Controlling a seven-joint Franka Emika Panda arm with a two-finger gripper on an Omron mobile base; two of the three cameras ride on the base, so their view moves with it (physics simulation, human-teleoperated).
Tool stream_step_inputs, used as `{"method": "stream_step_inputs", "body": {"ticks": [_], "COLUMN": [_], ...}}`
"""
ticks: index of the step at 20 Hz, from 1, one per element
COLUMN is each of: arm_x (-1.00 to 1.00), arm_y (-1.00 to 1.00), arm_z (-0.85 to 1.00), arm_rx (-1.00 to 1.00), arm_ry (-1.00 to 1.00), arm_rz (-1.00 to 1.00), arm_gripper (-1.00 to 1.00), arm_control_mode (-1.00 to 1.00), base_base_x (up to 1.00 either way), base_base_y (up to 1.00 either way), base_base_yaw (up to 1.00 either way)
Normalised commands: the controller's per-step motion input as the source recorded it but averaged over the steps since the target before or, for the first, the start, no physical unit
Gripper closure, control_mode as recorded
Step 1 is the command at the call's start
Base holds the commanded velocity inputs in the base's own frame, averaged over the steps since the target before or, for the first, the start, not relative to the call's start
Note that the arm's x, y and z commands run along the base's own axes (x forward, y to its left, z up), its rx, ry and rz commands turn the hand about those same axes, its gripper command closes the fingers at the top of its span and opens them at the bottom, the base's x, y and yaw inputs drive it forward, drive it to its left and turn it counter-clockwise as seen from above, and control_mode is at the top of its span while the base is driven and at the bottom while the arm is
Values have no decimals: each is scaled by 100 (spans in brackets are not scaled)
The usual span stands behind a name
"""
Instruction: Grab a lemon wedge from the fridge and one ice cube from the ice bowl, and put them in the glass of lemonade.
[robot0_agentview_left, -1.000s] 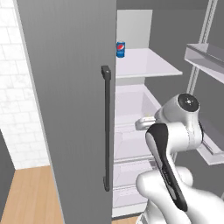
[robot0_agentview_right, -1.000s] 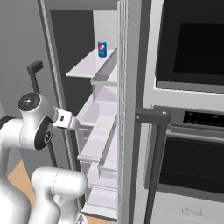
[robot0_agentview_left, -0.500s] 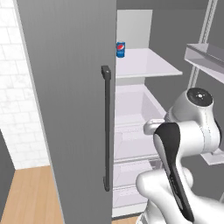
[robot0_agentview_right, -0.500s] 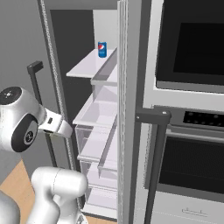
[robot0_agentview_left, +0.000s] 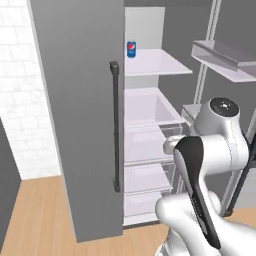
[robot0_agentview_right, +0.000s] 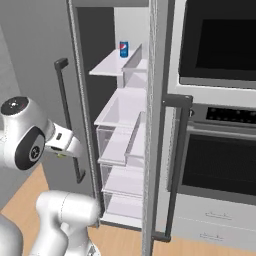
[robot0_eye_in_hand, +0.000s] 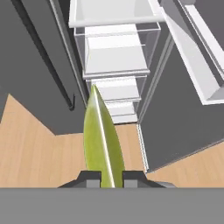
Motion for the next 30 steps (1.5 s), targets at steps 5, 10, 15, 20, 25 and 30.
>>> {"method": "stream_step_inputs", "body": {"ticks": [5,10,15,20,25,30], "arm_x": [0,0,0,0,0,0], "arm_y": [0,0,0,0,0,0], "arm_z": [0,0,0,0,0,0], "arm_rx": [0,0,0,0,0,0], "arm_ry": [0,0,0,0,0,0], "arm_rz": [0,0,0,0,0,0], "arm_gripper": [100,100,100,100,100,100], "arm_control_mode": [100,100,100,100,100,100], "base_base_x": [-100,-75,-30,1,24,41], "base_base_y": [-17,-90,-100,-100,-100,-100], "base_base_yaw": [0,-10,-21,-37,-44,-42]}}
